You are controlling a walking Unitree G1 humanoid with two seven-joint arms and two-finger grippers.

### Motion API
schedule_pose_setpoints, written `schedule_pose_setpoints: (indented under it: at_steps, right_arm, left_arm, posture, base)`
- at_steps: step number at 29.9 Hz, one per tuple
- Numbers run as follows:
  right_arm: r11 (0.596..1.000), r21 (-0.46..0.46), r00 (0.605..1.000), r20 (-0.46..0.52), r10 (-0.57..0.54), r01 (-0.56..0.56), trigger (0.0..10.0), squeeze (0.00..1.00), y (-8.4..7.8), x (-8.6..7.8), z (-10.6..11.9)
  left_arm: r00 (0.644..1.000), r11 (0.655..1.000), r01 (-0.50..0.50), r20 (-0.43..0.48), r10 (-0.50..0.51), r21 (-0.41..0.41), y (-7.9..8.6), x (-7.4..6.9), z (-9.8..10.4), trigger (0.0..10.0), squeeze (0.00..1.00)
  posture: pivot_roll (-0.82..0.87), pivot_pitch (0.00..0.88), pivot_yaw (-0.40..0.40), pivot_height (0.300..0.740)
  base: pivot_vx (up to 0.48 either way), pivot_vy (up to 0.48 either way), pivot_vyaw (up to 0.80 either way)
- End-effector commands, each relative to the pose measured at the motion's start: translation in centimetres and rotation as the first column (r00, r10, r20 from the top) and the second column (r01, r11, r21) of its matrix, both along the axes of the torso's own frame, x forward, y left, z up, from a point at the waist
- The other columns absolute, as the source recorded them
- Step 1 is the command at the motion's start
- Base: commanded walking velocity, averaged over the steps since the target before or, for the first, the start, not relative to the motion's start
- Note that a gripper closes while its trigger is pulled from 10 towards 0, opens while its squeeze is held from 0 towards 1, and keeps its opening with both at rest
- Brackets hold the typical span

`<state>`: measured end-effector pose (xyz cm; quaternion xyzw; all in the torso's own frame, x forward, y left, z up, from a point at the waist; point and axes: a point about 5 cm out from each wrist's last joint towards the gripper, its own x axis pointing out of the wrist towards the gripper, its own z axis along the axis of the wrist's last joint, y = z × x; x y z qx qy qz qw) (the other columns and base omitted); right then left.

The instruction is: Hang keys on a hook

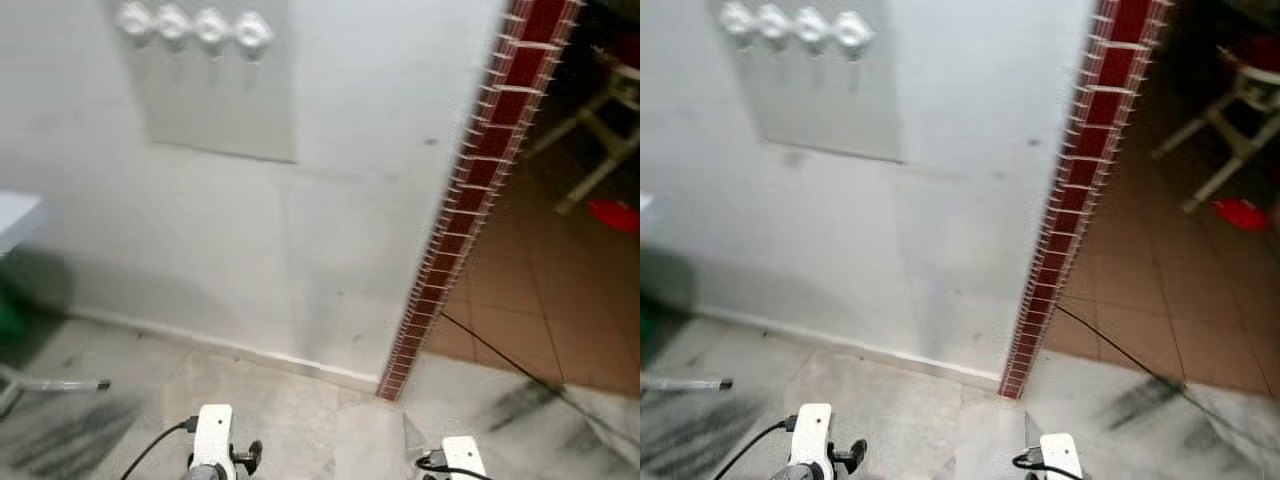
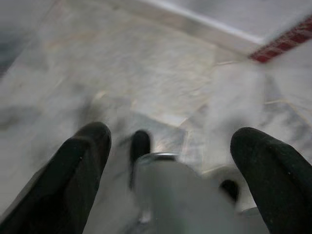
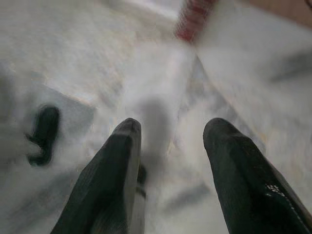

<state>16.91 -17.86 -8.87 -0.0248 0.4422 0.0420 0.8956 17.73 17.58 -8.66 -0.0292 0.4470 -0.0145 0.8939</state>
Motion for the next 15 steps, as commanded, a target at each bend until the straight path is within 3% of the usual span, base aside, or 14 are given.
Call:
schedule_pose_setpoints:
  at_steps: [1,15]
  right_arm:
    - [1.0,-0.006,1.0,-0.024,-0.001,0.001,10.0,0.0,-0.37,-0.77,-0.3]
    - [1.0,-0.008,1.0,-0.023,0.016,-0.016,10.0,0.0,-0.32,-0.6,-0.23]
  left_arm:
    - [1.0,1.0,0.004,0.018,-0.004,-0.011,-0.59,0.56,0.22,10.0,0.0]
    - [1.0,1.0,0.004,0.026,-0.004,-0.007,-0.47,0.84,0.37,10.0,0.0]
  posture:
    - [0.03,0.0,-0.051,0.74]
    - [0.04,0.0,-0.052,0.74]
  base:
    - [0.0,0.0,0.8]
    - [0.0,0.0,0.8]
